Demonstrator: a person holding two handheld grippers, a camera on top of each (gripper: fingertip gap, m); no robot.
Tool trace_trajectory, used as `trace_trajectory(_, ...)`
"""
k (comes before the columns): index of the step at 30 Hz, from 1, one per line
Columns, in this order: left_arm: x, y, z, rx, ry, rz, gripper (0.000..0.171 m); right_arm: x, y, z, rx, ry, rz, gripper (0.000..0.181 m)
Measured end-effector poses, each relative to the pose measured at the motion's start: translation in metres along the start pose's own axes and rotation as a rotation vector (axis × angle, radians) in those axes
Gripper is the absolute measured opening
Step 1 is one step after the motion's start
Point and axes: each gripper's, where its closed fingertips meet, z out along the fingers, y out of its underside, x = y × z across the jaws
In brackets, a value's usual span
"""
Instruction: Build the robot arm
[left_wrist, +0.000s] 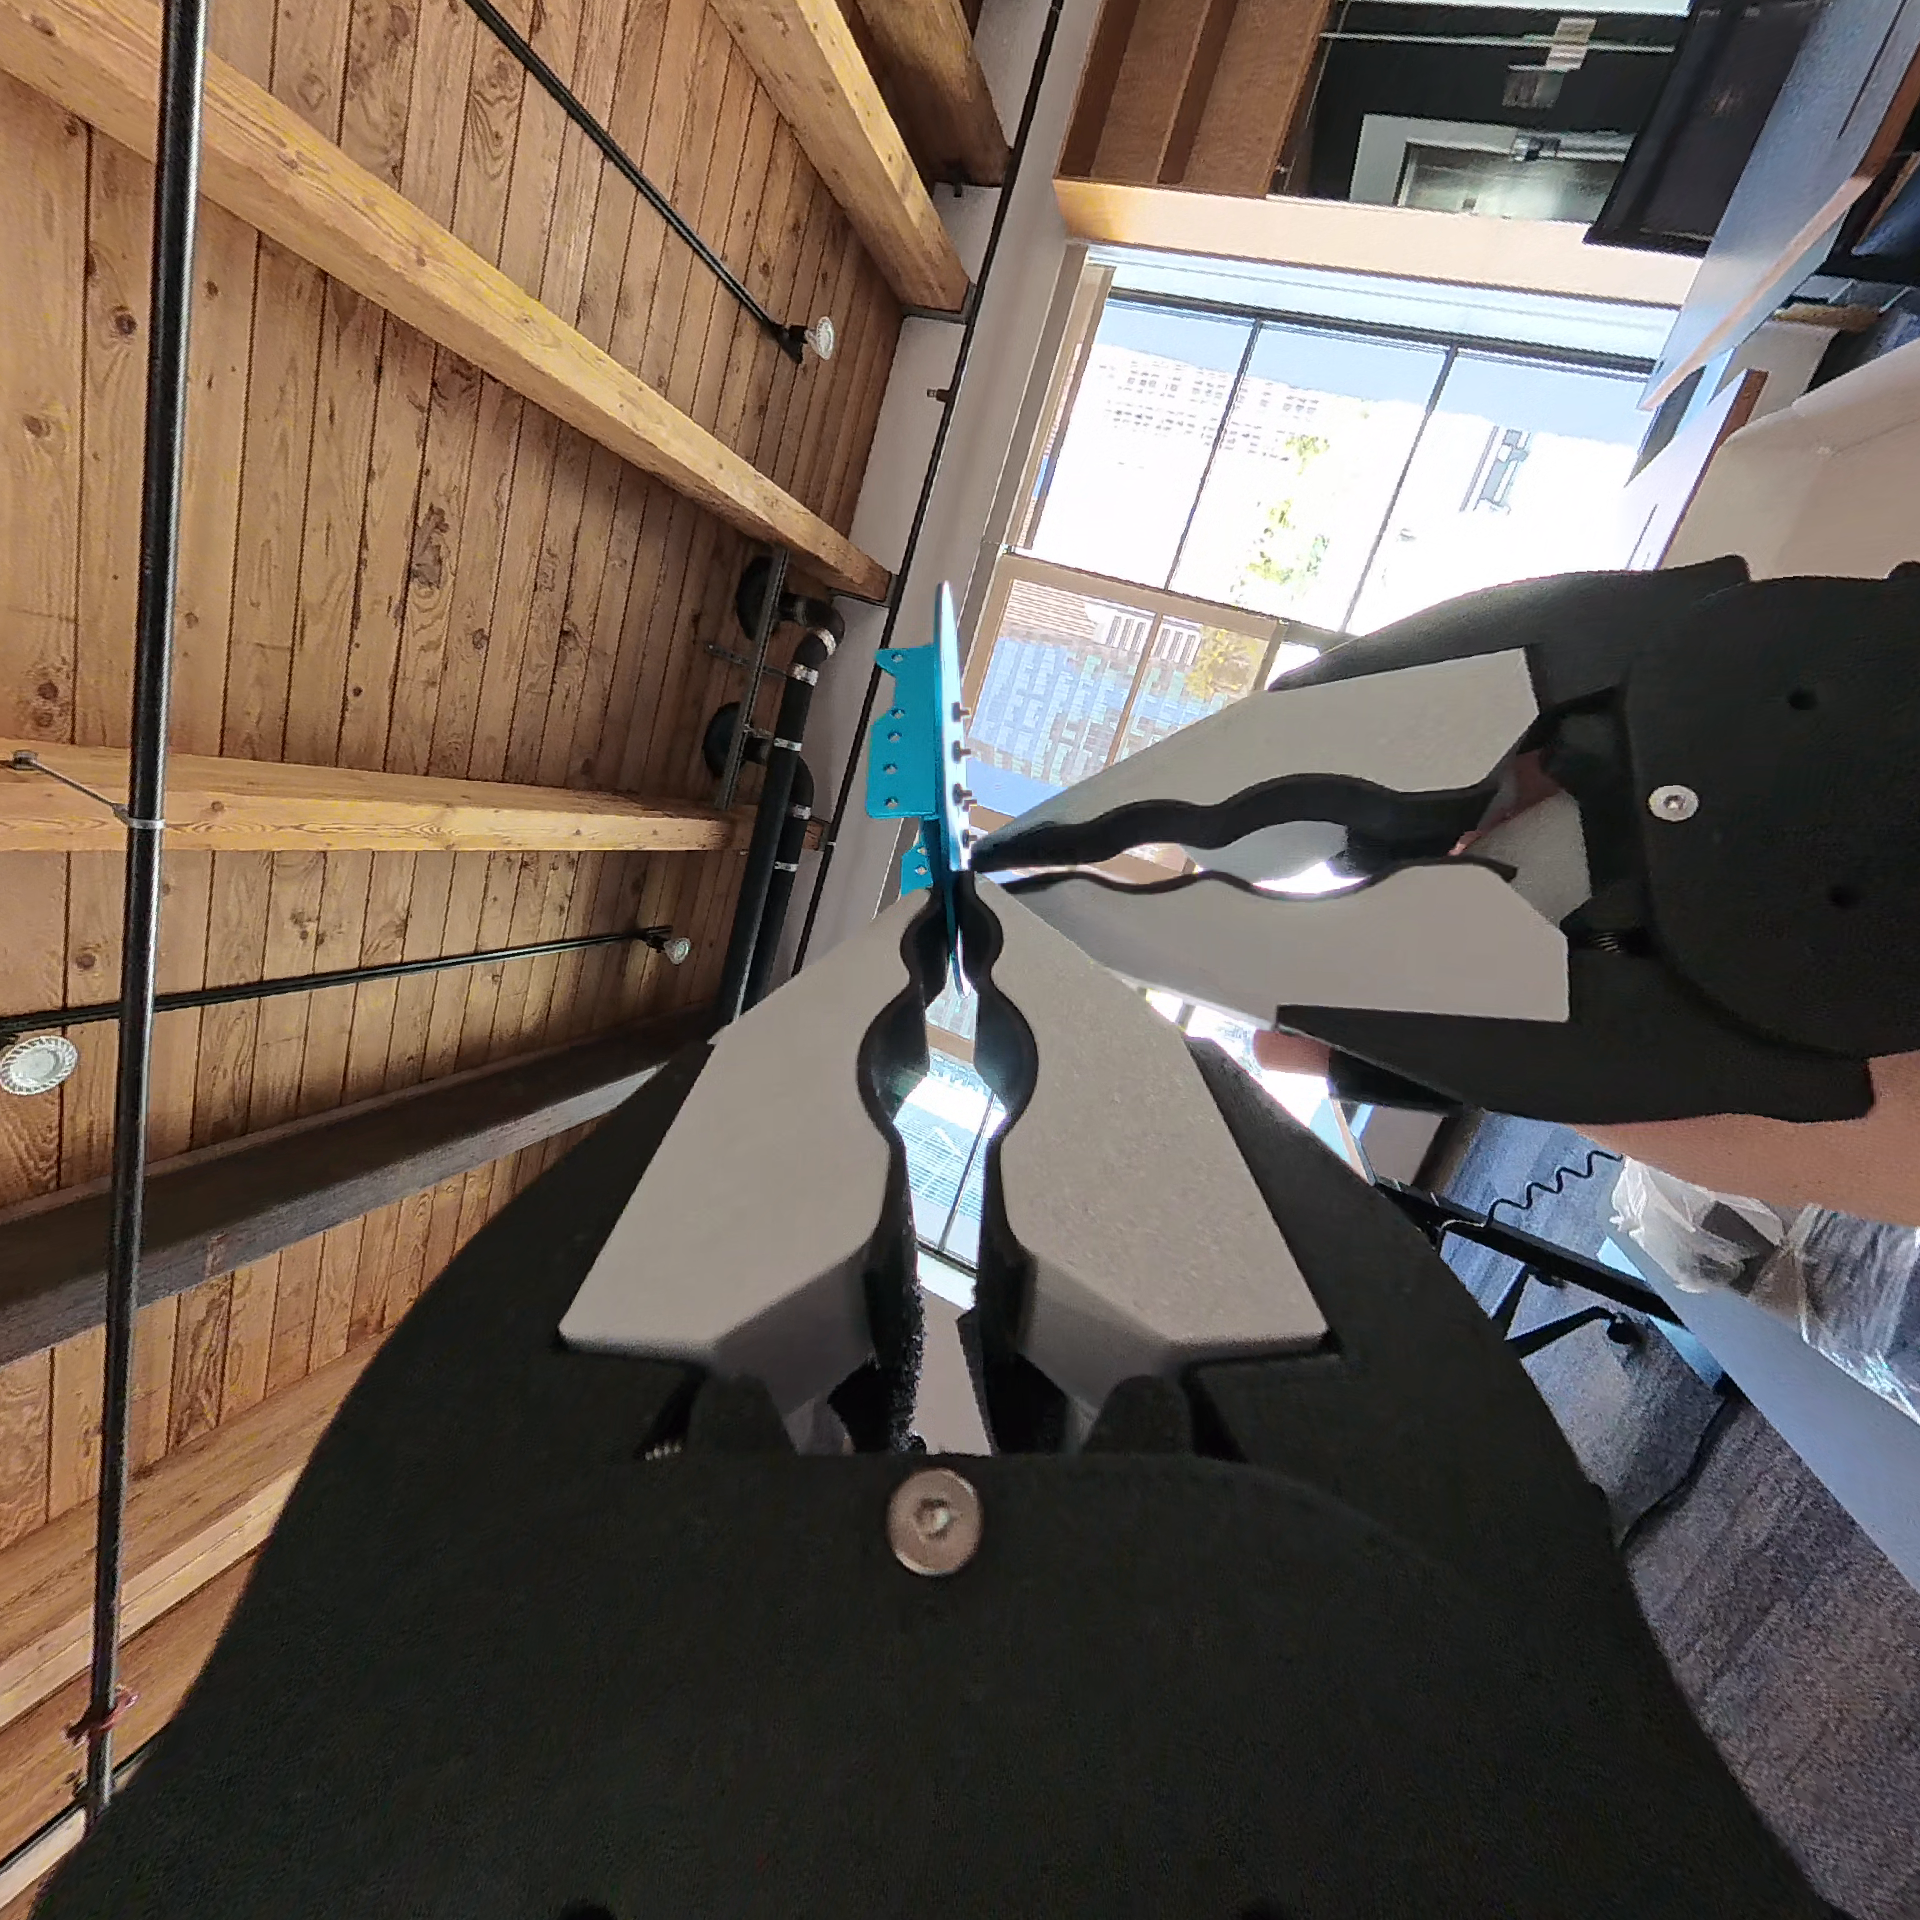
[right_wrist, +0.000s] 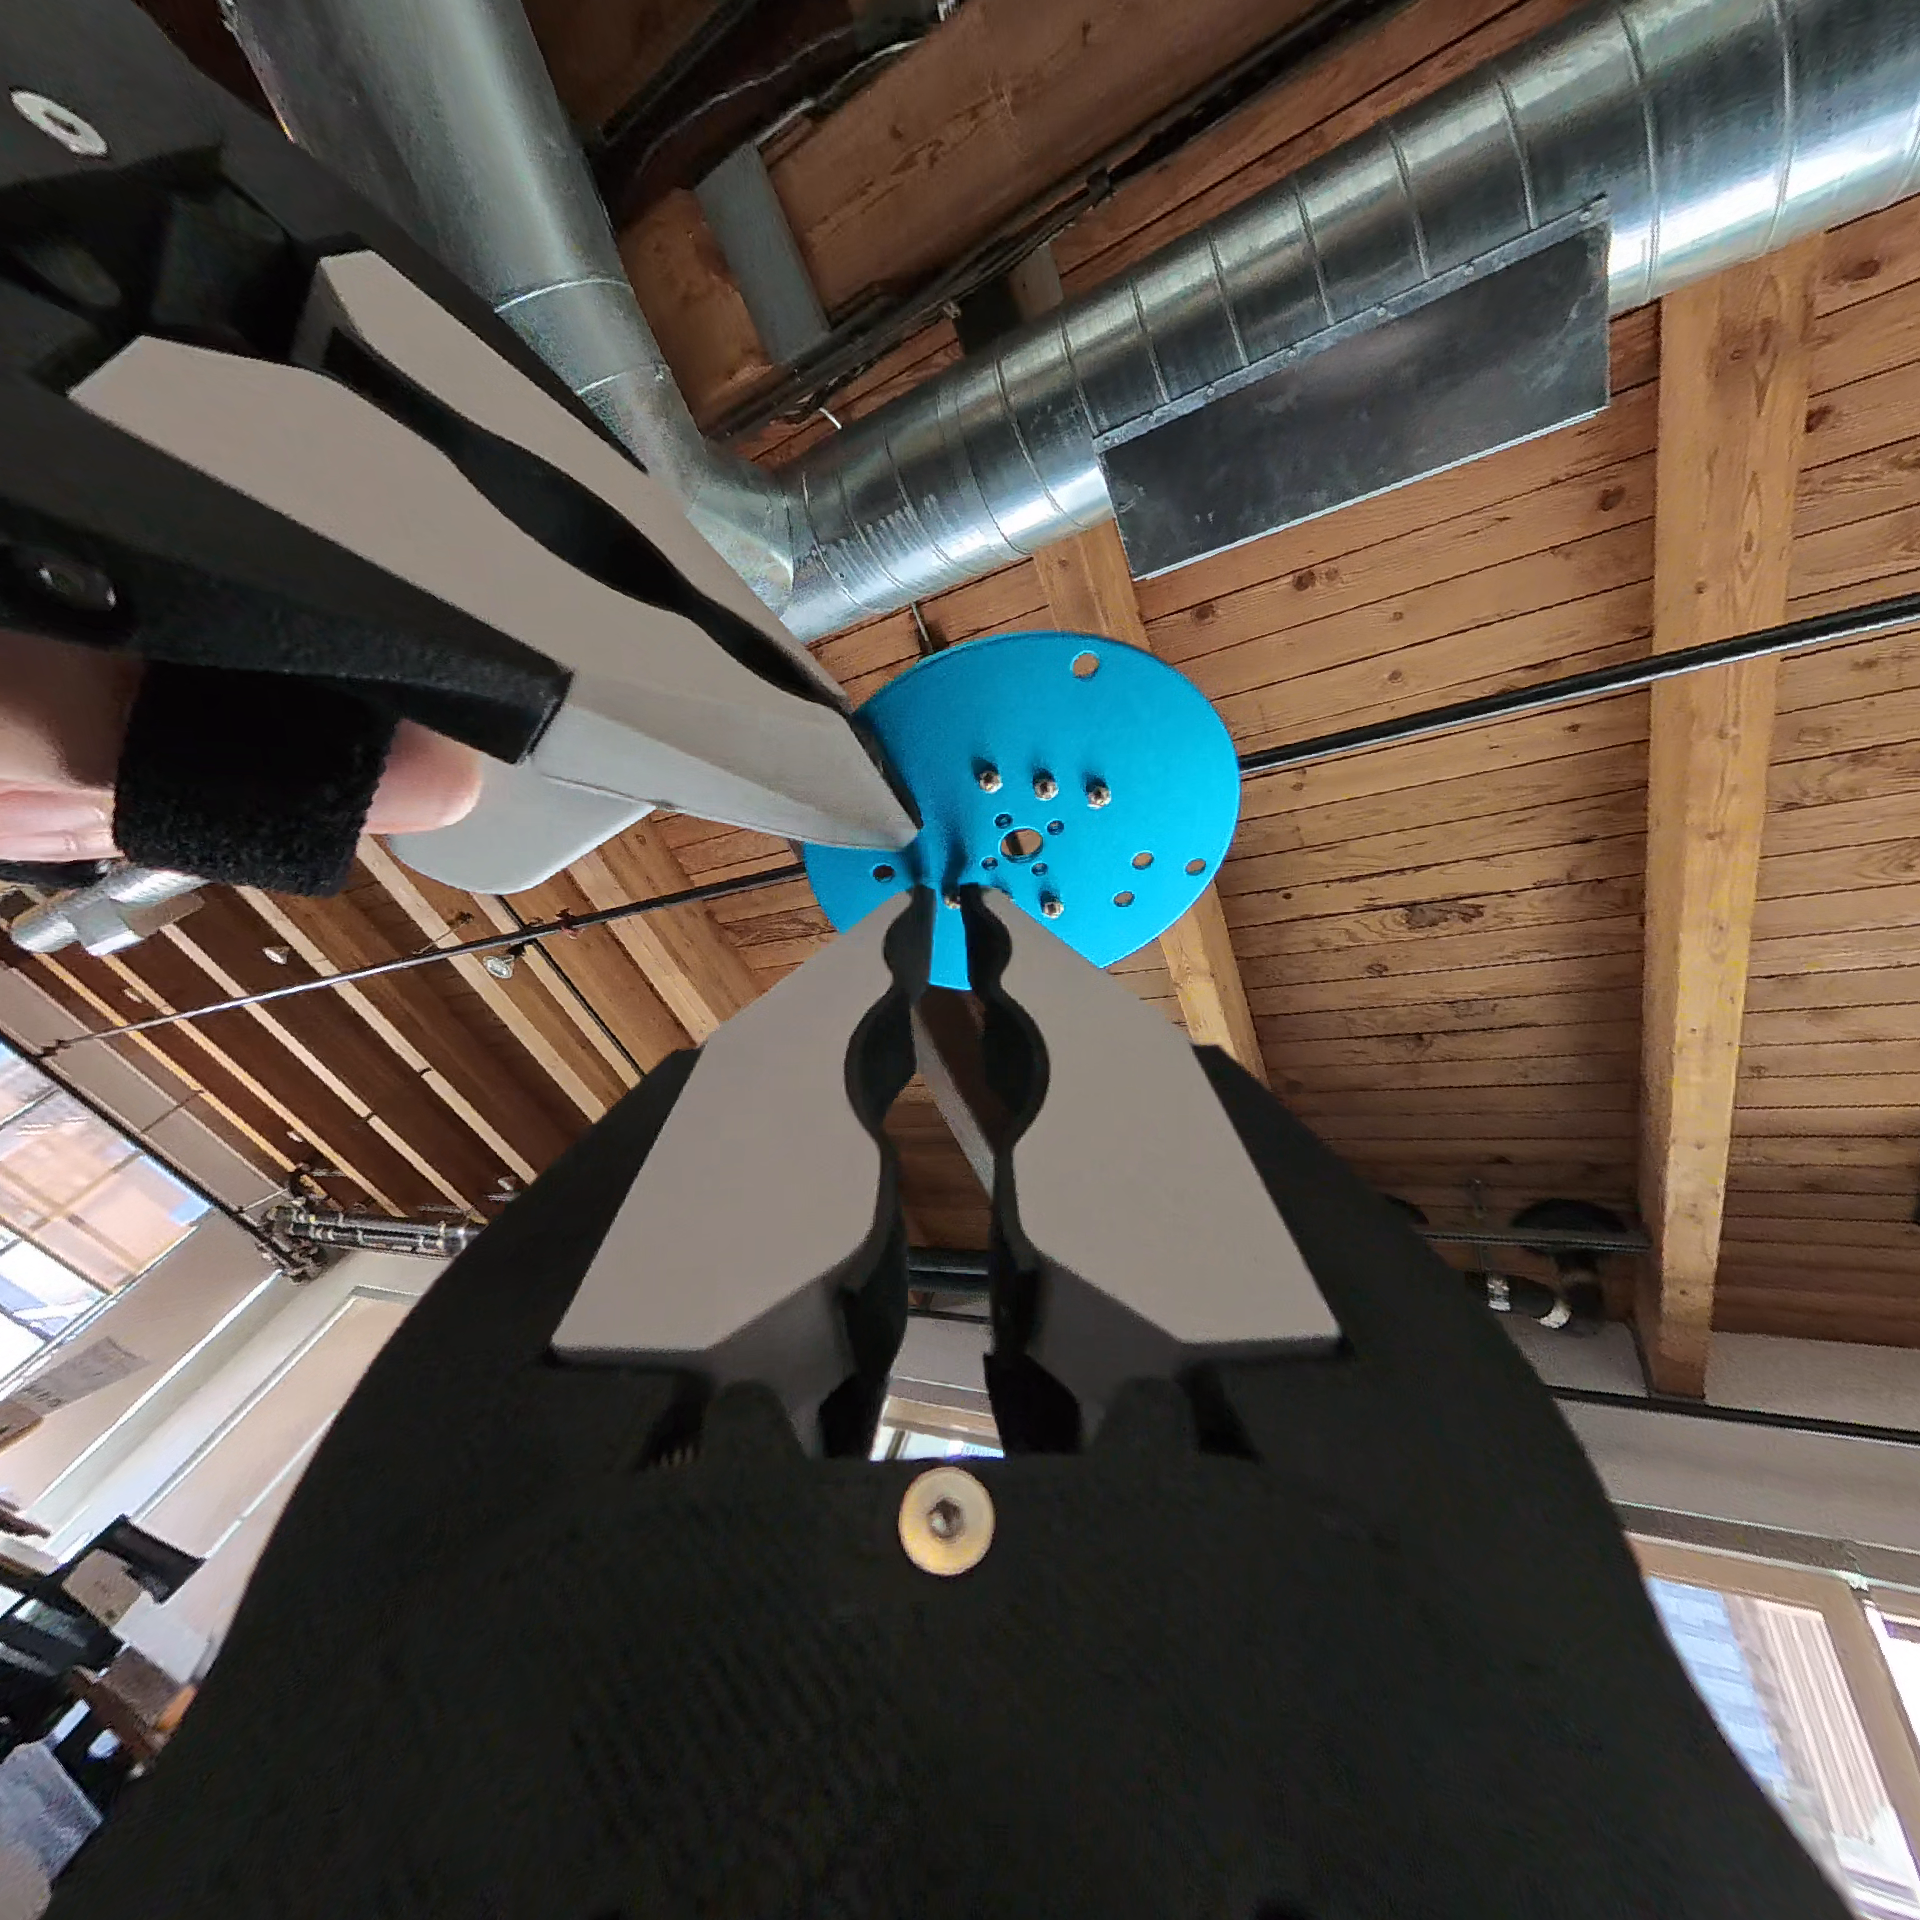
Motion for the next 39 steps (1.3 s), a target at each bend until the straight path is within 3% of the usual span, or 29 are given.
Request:
trace_trajectory(17,0.008,-0.01,-0.003,0.026,0.004,0.083,0.0,0.009,-0.009,-0.015,0.084,0.008,0.066,0.006)
trace_trajectory(25,0.017,-0.02,0.0,0.056,0.072,0.273,0.0,0.021,-0.019,-0.026,0.196,0.097,0.109,0.005)
trace_trajectory(29,0.021,-0.036,-0.003,0.137,0.138,0.392,0.0,0.028,-0.019,-0.032,0.226,0.159,0.14,0.008)
trace_trajectory(39,0.021,-0.051,-0.008,0.218,0.193,0.465,0.0,0.04,-0.032,-0.034,0.282,0.213,0.169,0.009)
